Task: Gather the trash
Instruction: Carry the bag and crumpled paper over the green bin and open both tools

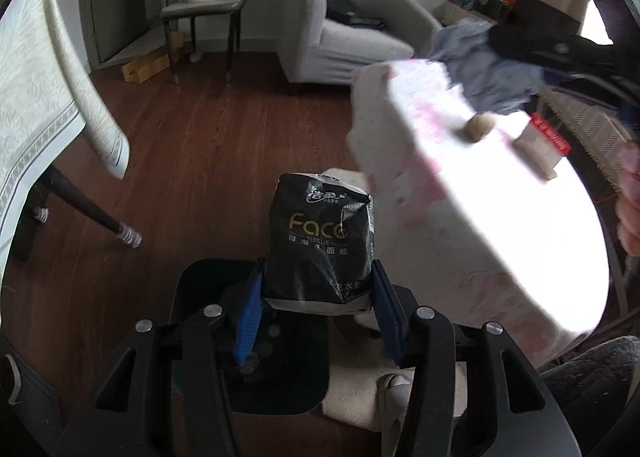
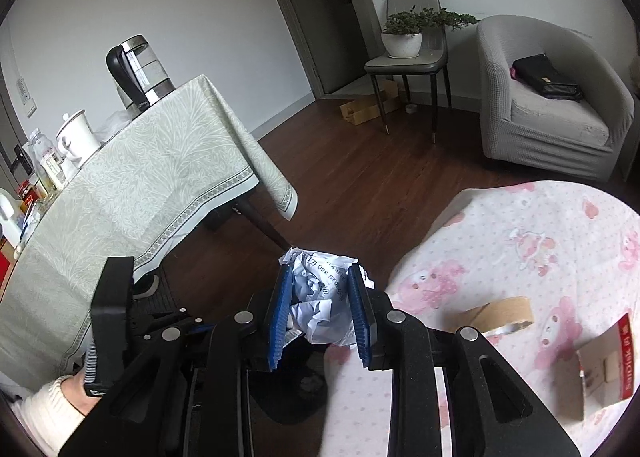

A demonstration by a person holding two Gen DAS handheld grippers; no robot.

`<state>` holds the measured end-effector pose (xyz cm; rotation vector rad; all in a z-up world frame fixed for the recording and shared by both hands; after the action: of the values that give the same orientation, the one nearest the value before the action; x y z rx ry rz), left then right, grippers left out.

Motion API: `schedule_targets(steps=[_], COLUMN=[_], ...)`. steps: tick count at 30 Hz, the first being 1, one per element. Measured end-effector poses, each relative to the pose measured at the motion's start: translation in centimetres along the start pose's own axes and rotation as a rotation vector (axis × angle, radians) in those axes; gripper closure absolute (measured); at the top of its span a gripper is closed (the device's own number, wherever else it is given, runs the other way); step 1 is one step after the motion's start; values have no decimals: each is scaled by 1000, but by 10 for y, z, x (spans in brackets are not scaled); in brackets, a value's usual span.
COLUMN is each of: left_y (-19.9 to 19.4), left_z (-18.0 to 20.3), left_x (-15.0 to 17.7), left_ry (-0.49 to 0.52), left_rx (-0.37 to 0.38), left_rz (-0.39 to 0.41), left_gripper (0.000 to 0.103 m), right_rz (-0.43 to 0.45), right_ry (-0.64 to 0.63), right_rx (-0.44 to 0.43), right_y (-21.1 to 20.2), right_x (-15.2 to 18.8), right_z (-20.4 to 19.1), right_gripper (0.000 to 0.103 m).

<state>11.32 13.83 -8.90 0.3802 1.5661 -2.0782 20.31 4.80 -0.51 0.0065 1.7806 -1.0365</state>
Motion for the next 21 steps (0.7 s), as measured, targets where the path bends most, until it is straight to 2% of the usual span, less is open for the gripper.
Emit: schedule_targets(steps=[2,13,18,21], left_y=[9,58,74,73], left_z=[-15,-81,-95,-95], left_x=[2,25,32,35], left_ry=[-2,-95,-103,-93], left_rx=[-28,-98,-128,-120], left_rz=[-19,-149,-188,-192], left_gripper=[50,49,48,41], right_rz=[-21,-134,-175,-206], right_ry=[-21,-62,-74,-81], right_rx=[10,-66,-87,-93], right_y=[10,81,107,124], right_x=[1,9,12,13], right_z=[-10,-46,-59,-66], right_gripper=[75,75,75,75])
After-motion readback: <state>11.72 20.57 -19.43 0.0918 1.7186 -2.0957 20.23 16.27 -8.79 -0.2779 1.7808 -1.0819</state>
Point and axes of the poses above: each gripper's, at about its wrist camera, not at the fingertips, and y roughly the way its jaws point, z to its right, x to its underside, the point moved 2 cm from there along y, roughly the way its jaws point, and after that the axes turned 13 degrees about -y, right-handed, at the moved point
